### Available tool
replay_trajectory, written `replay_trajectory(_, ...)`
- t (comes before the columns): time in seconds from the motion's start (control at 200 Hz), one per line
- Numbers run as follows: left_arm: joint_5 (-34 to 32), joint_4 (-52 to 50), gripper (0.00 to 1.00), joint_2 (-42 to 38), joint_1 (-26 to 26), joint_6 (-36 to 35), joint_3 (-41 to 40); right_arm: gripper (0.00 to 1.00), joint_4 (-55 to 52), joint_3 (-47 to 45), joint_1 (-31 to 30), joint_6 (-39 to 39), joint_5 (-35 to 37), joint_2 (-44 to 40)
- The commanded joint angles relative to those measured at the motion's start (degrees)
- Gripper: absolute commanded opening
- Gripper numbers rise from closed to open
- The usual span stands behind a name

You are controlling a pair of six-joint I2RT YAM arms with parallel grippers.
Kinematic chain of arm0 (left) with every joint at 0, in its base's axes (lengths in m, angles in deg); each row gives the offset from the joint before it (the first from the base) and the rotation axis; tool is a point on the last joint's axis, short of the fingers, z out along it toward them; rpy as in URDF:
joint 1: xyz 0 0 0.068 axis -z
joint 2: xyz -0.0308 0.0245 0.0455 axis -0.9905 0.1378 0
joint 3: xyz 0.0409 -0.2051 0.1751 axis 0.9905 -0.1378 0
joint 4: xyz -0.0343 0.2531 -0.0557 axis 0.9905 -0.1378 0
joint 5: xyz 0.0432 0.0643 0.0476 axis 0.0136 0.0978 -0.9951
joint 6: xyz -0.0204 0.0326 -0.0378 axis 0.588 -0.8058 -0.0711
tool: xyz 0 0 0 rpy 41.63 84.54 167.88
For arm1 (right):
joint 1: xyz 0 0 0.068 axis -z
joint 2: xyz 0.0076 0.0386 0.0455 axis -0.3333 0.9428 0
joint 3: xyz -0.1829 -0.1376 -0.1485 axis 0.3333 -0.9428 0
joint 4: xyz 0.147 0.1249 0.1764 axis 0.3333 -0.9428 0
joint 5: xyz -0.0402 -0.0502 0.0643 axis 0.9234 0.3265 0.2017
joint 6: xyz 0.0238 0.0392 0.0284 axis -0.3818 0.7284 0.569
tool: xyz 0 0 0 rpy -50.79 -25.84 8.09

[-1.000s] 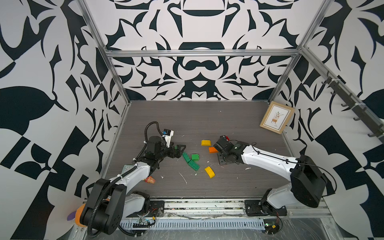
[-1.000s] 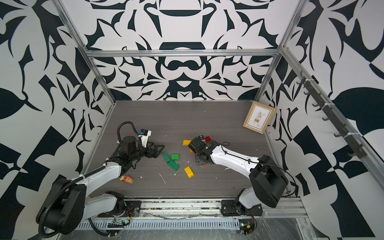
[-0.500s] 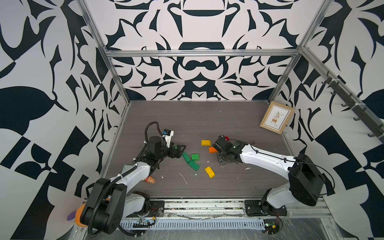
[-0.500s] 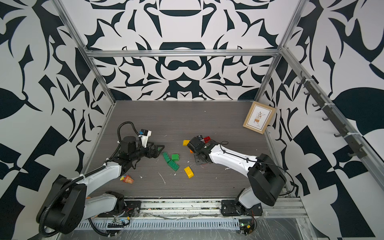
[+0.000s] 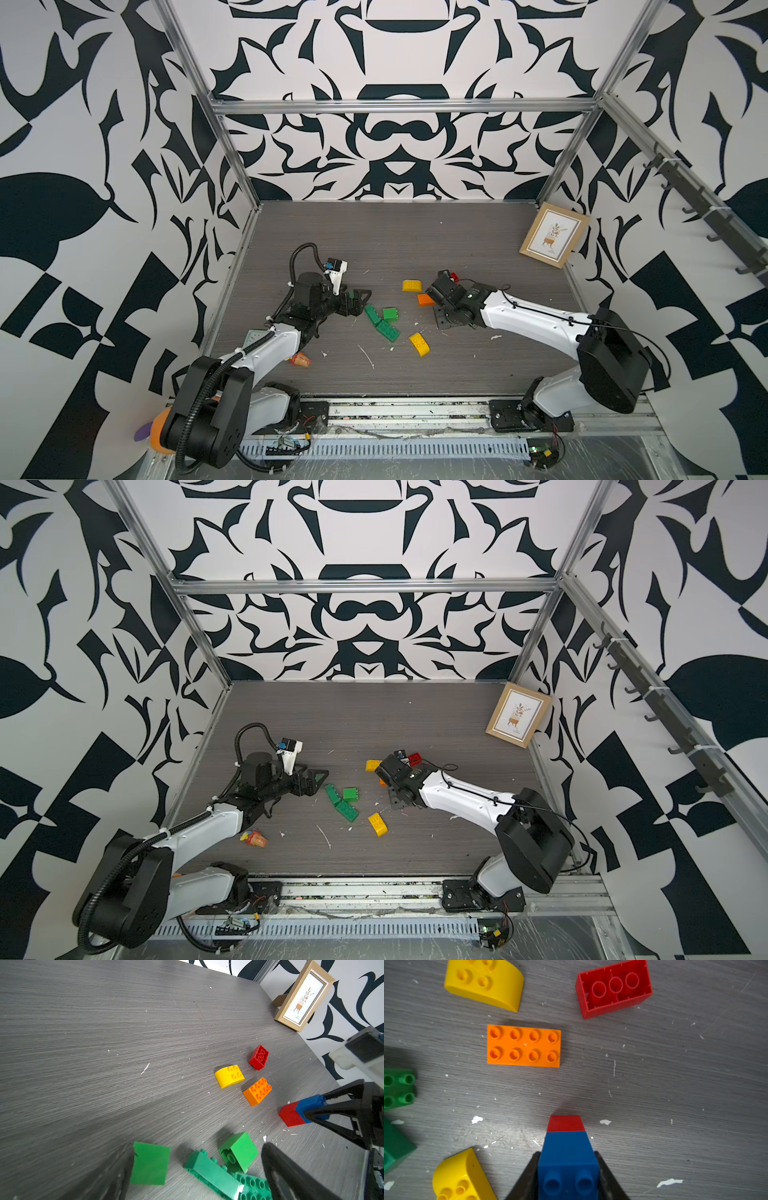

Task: Assemble an ice cream with lego
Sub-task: Assemble the lego brick with the lego brick, then adjust the lego brick at the center of the board.

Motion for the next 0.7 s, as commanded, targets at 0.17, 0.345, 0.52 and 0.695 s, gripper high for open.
replay_trajectory(0.17,-0.48,-0.30,0.99,1.41,0.16,-0.59,0.60,0.61,-0.48,6.26,0.33,-2.16,0.38,-1.80)
replay_trajectory(0.345,-0.91,-0.47,0.99,1.59,0.15,-0.83,0.70,0.62,-1.12,9.38,2.80,-3.96,-1.49,-4.69)
replay_trajectory(0.52,-1.27,-0.74,0.99,1.84,0.15,-0.87,0.93,0.58,2.14,11.62,11.55,-9.47,-9.34,-3.37)
replay_trajectory(0.695,-1.09,-1.20,0.99,2.47,0.15,-0.94,1.32,0.58,7.22,10.84,18.74,-11.64,-13.30,0.71)
